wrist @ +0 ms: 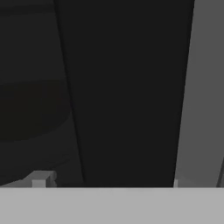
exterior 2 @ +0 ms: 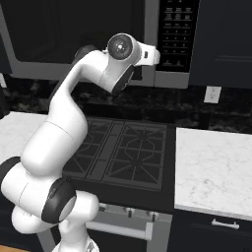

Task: Open the microwave, place the bowl with waffle inside the microwave, then close the microwave door and turn it on.

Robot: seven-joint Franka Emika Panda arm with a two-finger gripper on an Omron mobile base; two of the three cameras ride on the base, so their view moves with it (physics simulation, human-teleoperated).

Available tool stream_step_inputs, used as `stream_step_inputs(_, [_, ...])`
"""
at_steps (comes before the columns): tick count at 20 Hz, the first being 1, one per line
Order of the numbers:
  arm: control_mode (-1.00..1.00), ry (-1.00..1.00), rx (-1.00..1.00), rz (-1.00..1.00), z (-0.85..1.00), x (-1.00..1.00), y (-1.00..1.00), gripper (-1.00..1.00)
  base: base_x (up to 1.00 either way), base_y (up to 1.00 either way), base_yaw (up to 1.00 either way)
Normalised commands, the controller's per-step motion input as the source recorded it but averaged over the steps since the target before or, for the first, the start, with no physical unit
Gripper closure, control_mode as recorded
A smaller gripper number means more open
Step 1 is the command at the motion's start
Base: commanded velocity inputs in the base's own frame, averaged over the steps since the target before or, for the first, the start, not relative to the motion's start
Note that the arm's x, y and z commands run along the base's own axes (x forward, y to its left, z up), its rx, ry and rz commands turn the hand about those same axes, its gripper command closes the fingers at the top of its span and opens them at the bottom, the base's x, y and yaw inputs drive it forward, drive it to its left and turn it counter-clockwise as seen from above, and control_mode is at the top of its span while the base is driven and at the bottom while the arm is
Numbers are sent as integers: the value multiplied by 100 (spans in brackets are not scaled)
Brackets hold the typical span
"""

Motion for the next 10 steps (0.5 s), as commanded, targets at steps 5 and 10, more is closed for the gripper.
stream_step_inputs(5, [-100,0,-1,0,5,-2,0,-100,0,0,0])
stream_step_inputs(10, [-100,-4,0,0,14,-21,-2,-100,0,0,0])
